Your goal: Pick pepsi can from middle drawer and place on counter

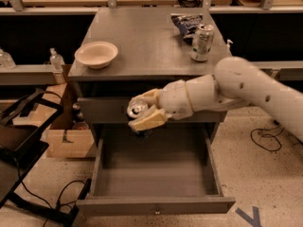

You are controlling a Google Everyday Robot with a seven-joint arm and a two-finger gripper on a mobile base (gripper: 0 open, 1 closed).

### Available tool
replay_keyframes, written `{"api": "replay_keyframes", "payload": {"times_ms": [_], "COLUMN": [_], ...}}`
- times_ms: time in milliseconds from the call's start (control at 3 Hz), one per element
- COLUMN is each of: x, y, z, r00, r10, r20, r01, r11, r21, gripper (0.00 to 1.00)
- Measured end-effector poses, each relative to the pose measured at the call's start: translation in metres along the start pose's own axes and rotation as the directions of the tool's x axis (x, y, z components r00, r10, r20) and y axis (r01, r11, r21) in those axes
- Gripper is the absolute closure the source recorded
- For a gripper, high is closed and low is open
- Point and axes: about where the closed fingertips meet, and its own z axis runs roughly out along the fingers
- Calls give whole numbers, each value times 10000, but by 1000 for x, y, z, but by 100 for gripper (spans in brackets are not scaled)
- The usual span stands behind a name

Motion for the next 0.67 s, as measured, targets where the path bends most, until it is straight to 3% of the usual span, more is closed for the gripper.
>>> {"api": "replay_keyframes", "payload": {"times_ms": [333, 667], "x": [-33, -36], "y": [-22, -25], "z": [-31, -34], "r00": [9996, 9995], "r10": [202, 252], "r20": [-191, -171], "r01": [-192, -241], "r11": [9985, 9980], "r21": [510, 592], "gripper": [100, 100]}}
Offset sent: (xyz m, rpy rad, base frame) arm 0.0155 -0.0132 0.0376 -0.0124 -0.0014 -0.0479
